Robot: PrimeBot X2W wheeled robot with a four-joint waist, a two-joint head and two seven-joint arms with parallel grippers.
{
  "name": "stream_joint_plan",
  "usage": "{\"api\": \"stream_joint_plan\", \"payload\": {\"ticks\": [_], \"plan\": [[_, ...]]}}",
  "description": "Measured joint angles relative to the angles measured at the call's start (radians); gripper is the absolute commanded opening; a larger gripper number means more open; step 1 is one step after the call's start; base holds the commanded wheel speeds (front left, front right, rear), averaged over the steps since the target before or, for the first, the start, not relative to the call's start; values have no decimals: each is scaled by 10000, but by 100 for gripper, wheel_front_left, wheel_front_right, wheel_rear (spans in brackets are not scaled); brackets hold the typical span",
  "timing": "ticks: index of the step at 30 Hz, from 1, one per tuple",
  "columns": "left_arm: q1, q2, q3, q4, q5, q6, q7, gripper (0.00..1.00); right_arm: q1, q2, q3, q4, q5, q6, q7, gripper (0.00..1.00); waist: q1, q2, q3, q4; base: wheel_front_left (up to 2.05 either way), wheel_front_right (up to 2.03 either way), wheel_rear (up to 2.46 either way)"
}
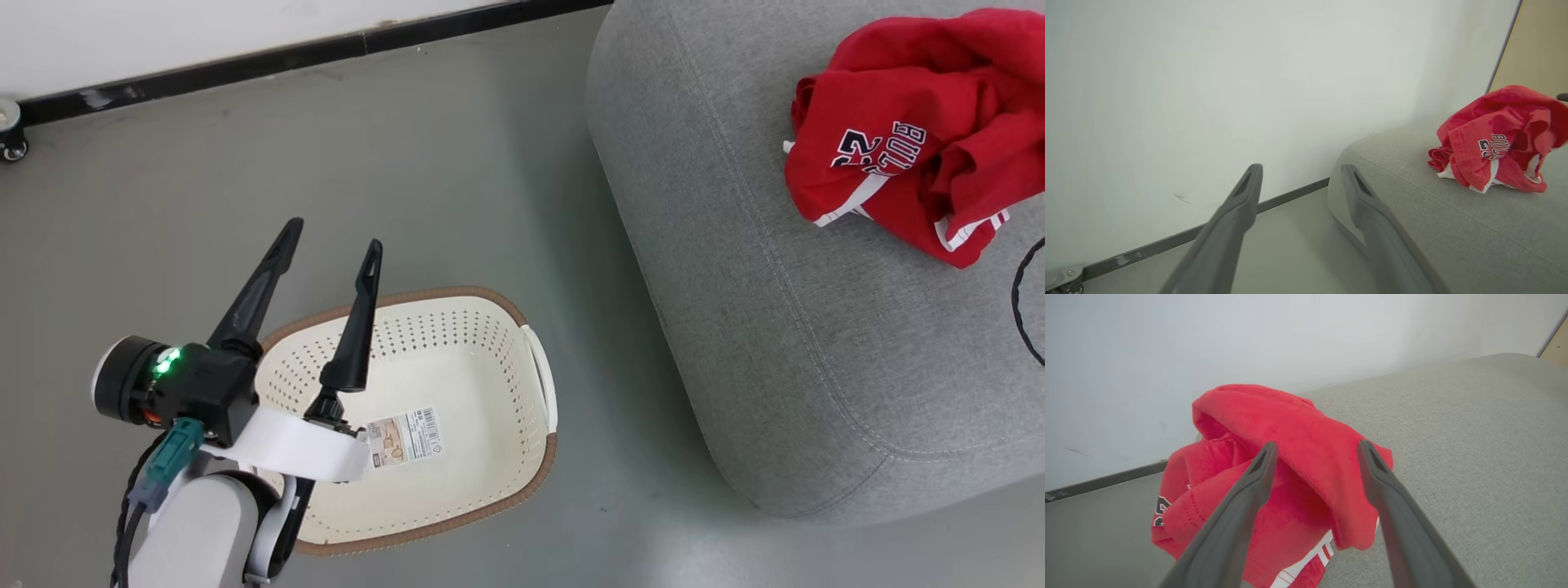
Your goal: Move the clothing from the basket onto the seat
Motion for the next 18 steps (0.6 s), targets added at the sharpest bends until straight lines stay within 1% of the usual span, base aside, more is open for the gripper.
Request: {"api": "stream_joint_plan", "payload": {"ticks": [6, 13, 18], "plan": [[130, -52, 251, 169, -42, 128, -128, 100, 81, 29, 466, -765, 194, 0, -8, 100, 0, 0, -247, 37, 0, 0, 0], [425, -148, 594, 426, -322, 395, -213, 100, 337, 144, 1049, -1607, 192, 0, -35, 100, 0, 0, -579, 219, 0, 0, 0], [639, -211, 830, 594, -360, 639, -305, 100, 442, 251, 1363, -2142, 186, 0, -263, 100, 0, 0, -840, 426, 0, 0, 0]]}}
